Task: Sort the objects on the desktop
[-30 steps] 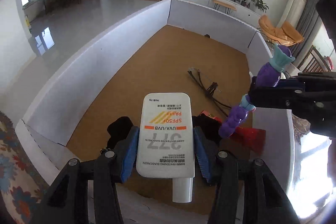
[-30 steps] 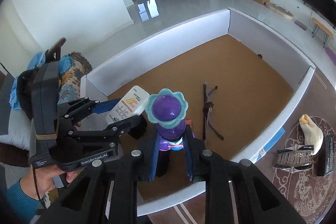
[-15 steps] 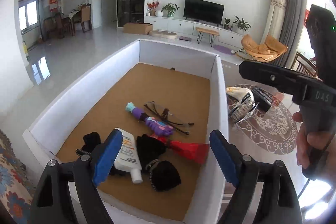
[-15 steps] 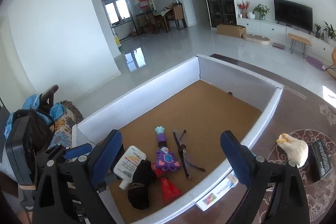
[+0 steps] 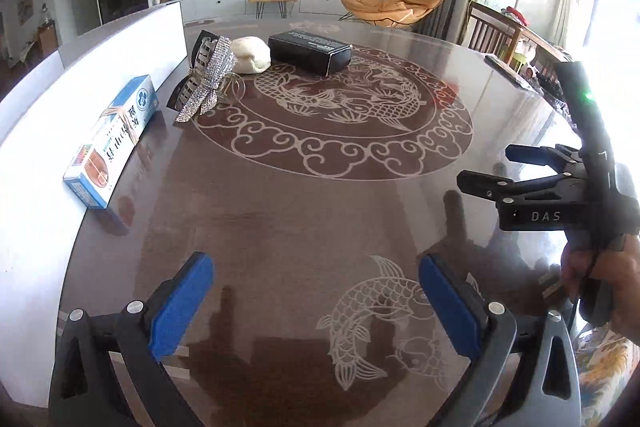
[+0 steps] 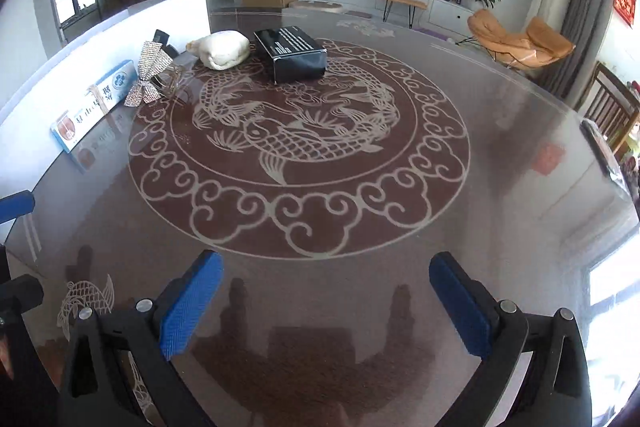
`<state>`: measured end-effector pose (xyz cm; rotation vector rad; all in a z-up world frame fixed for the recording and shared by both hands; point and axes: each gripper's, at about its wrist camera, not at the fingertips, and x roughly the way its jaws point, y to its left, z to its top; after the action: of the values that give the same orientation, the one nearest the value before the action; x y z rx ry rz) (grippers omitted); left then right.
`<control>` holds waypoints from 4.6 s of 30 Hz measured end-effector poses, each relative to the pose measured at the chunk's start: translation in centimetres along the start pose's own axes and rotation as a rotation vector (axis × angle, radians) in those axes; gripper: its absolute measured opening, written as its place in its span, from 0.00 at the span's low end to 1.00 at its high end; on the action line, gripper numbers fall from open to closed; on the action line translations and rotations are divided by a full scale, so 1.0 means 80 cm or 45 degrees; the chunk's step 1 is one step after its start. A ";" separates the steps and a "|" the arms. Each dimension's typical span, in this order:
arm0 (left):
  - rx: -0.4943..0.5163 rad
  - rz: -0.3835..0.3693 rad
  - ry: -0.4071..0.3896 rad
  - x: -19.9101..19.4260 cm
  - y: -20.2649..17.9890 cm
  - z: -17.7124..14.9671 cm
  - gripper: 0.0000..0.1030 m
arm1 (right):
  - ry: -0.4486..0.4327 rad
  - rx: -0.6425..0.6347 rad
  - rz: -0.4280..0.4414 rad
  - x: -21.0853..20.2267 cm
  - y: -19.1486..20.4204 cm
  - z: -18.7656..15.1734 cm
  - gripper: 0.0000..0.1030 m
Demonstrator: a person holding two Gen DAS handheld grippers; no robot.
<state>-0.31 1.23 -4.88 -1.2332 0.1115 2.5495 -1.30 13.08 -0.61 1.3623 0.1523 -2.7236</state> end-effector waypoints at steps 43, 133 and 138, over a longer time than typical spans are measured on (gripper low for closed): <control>-0.043 0.128 0.050 0.019 -0.006 0.006 1.00 | 0.037 0.123 -0.036 0.009 -0.016 -0.009 1.00; -0.088 0.173 -0.017 -0.007 0.031 -0.029 1.00 | 0.023 0.023 0.032 0.030 -0.015 0.073 1.00; -0.086 0.173 -0.023 -0.006 0.032 -0.028 1.00 | 0.031 0.007 0.047 0.076 0.009 0.188 1.00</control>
<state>0.92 -1.77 -6.07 -1.2675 0.1093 2.7005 -16.76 10.17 3.47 1.3862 0.1207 -2.6804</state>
